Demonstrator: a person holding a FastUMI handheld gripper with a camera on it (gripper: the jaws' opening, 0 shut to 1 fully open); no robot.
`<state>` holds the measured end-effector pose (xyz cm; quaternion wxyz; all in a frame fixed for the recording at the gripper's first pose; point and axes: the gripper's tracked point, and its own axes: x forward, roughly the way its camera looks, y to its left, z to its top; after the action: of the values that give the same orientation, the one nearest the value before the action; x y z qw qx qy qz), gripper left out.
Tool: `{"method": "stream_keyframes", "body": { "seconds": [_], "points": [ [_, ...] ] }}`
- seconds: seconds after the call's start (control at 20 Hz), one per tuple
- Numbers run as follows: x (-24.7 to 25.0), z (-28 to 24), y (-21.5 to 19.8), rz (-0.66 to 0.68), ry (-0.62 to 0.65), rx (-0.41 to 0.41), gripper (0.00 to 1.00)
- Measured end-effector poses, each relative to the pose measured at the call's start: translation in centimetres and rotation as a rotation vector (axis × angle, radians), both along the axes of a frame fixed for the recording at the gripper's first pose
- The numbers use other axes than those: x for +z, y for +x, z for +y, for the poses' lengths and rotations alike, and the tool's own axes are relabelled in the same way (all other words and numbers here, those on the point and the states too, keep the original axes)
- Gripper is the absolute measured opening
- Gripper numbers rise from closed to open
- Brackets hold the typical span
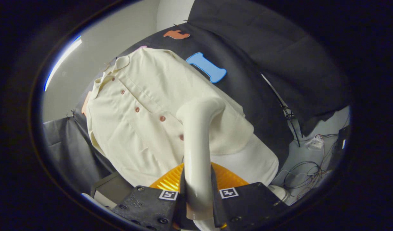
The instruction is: Iron the clothes twice with a garment steamer, once on the left side and once on the right side.
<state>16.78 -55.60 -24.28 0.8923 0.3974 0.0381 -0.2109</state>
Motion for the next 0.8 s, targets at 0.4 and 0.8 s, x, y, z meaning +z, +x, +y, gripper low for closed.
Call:
{"method": "stream_keyframes", "body": {
  "seconds": [0.4,0.8],
  "points": [
    [-0.6,3.6,-4.1,0.003,0.136,-0.065,0.33],
    [6.9,12.2,-7.8,-0.100,0.105,-0.062,0.32]
  ]
}}
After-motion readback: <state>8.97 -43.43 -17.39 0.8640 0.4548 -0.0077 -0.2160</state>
